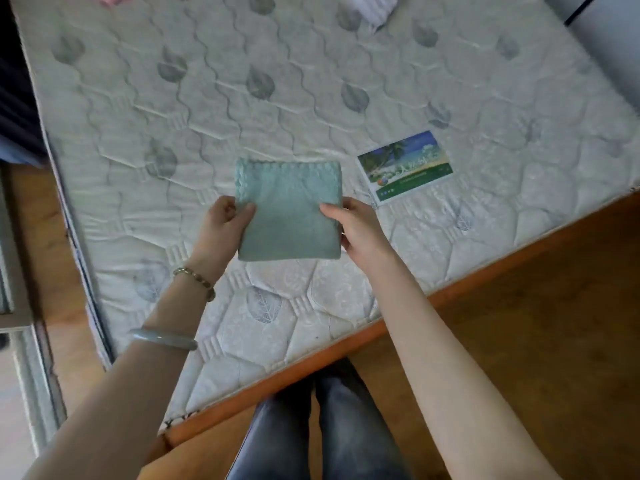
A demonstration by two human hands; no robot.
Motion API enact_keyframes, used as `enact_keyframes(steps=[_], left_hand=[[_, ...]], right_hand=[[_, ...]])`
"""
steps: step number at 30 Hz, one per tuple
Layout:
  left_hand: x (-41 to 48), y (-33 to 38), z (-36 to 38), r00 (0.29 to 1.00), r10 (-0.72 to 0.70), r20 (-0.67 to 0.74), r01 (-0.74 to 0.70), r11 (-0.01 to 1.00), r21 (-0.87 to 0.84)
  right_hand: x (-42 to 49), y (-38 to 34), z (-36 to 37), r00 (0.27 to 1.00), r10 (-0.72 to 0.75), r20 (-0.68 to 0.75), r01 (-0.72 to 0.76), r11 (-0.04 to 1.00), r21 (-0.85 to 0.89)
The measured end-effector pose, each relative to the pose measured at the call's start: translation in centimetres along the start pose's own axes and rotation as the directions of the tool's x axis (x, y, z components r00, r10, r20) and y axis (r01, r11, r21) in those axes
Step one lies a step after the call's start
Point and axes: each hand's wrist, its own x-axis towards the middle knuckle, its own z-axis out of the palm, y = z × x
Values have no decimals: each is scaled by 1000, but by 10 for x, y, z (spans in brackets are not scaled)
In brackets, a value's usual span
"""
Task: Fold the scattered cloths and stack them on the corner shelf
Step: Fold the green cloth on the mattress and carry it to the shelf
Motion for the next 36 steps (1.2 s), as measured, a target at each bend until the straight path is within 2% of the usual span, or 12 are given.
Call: enact_keyframes(steps=[4,7,15,21,26,36], left_hand=[[-19,71,55,979,74,191,-65,996,-57],[-41,112,109,940,77,332,-40,992,-117],[-140,196,285,745,148,650,-102,989,-108],[-236,219,426,605,174,777,-130,984,-119],[-308,222,512,492,172,853,-144,983,-115],[-377,240,643,392,153,907,-188,979,-83]], right_hand=[[-54,-50,-61,989,-90,-116,107,983,150],[-100,-74,-111,973,-106,-207,160,951,265],[-229,-98,-274,867,-129,-482,348,848,399],[-336,-95,-401,748,-168,-641,503,774,384],[-403,-87,-479,646,-165,-745,575,747,333],[-455,-80,-593,505,-153,-850,668,693,272]])
